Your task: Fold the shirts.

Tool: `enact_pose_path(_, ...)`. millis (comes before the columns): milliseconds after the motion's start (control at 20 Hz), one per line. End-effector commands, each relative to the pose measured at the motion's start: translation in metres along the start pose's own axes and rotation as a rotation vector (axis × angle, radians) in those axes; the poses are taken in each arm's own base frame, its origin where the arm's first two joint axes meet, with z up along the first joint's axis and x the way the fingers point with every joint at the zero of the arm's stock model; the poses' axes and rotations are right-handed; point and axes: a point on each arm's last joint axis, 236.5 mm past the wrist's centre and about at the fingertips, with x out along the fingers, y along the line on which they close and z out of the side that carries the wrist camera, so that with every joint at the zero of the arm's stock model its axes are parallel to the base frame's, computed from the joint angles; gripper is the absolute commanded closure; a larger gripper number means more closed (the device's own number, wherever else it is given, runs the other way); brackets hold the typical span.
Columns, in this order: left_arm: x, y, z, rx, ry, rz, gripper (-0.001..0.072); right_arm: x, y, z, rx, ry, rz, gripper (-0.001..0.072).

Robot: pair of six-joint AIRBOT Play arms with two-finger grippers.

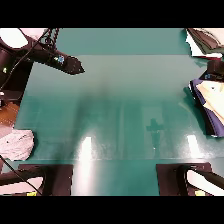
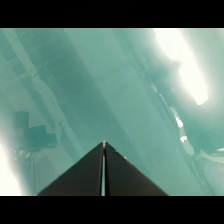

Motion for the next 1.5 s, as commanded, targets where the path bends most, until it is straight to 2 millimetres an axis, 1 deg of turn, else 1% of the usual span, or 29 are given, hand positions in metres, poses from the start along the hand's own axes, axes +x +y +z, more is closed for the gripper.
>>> enact_pose_path(0, 0.0, 0.0, 0.008, -0.009, -0.033, 0.002, 0.0688, 0.0, 0.0, 0.002, 0.0, -0.008, 0.001, 0.0696)
enact_pose_path(50, -0.001, -0.003, 0.015, -0.031, -0.062, -0.011, 0.0687, 0.0, 0.0, 0.0, 0.001, 0.0, 0.0, 0.0696)
enact_pose_path(100, -0.001, -0.005, 0.014, -0.026, -0.06, -0.02, 0.0687, 0.0, 0.0, -0.001, 0.001, 0.005, 0.0, 0.0696)
enact_pose_path(150, -0.002, -0.001, 0.01, -0.025, -0.041, -0.006, 0.0688, 0.0, 0.001, -0.002, 0.001, 0.008, 0.003, 0.0696)
enact_pose_path(200, -0.009, 0.009, -0.004, -0.072, 0.02, 0.032, 0.0688, 0.0, 0.003, -0.004, -0.001, 0.016, 0.01, 0.0696)
enact_pose_path(250, -0.02, 0.026, -0.022, -0.128, 0.085, 0.108, 0.0688, 0.001, 0.003, -0.006, -0.003, 0.027, 0.01, 0.0696)
enact_pose_path(300, -0.039, 0.047, -0.043, -0.139, 0.153, 0.227, 0.0688, 0.0, 0.003, -0.008, -0.003, 0.034, 0.009, 0.0696)
enact_pose_path(350, -0.061, 0.07, -0.062, -0.126, 0.205, 0.366, 0.0688, 0.0, 0.003, -0.009, -0.003, 0.038, 0.009, 0.0696)
enact_pose_path(450, -0.108, 0.101, -0.103, -0.139, 0.273, 0.588, 0.0687, 0.0, 0.003, -0.01, -0.003, 0.043, 0.009, 0.0696)
enact_pose_path(500, -0.129, 0.113, -0.129, -0.157, 0.312, 0.686, 0.0682, 0.0, 0.003, -0.011, -0.003, 0.049, 0.01, 0.0696)
enact_pose_path(550, -0.143, 0.122, -0.155, -0.175, 0.354, 0.764, 0.045, 0.001, 0.005, -0.012, -0.009, 0.05, 0.011, 0.0696)
enact_pose_path(600, -0.153, 0.129, -0.181, -0.204, 0.386, 0.831, 0.0059, 0.001, 0.007, -0.012, -0.016, 0.051, 0.014, 0.0696)
enact_pose_path(650, -0.159, 0.137, -0.203, -0.226, 0.412, 0.89, -0.0004, 0.002, 0.009, -0.012, -0.021, 0.052, 0.015, 0.0696)
enact_pose_path(750, -0.162, 0.151, -0.248, -0.242, 0.489, 0.971, -0.0007, 0.003, 0.012, -0.013, -0.031, 0.056, 0.018, 0.0696)
enact_pose_path(850, -0.157, 0.164, -0.298, -0.318, 0.586, 0.992, -0.0008, 0.003, 0.014, -0.013, -0.035, 0.057, 0.019, 0.0696)
enact_pose_path(900, -0.156, 0.171, -0.319, -0.356, 0.626, 0.996, -0.0008, 0.003, 0.014, -0.013, -0.035, 0.057, 0.02, 0.0696)
enact_pose_path(1000, -0.155, 0.185, -0.351, -0.432, 0.657, 1.006, -0.0008, 0.003, 0.013, -0.014, -0.035, 0.059, 0.019, 0.0696)
enact_pose_path(1050, -0.155, 0.192, -0.36, -0.465, 0.651, 1.009, -0.0008, 0.003, 0.013, -0.014, -0.035, 0.059, 0.019, 0.0696)
enact_pose_path(1150, -0.151, 0.198, -0.372, -0.52, 0.625, 0.991, -0.0008, 0.003, 0.014, -0.014, -0.036, 0.06, 0.02, 0.0696)
enact_pose_path(1250, -0.138, 0.2, -0.376, -0.538, 0.592, 0.944, -0.0007, 0.003, 0.014, -0.015, -0.035, 0.065, 0.02, 0.0696)
enact_pose_path(1350, -0.131, 0.201, -0.375, -0.535, 0.571, 0.928, -0.0006, 0.003, 0.014, -0.015, -0.036, 0.065, 0.02, 0.0696)
enact_pose_path(1400, -0.13, 0.201, -0.374, -0.533, 0.566, 0.928, 0.0064, 0.003, 0.014, -0.016, -0.036, 0.068, 0.019, 0.0696)
enact_pose_path(1450, -0.13, 0.201, -0.374, -0.532, 0.566, 0.929, 0.0378, 0.003, 0.014, -0.016, -0.035, 0.068, 0.019, 0.0696)
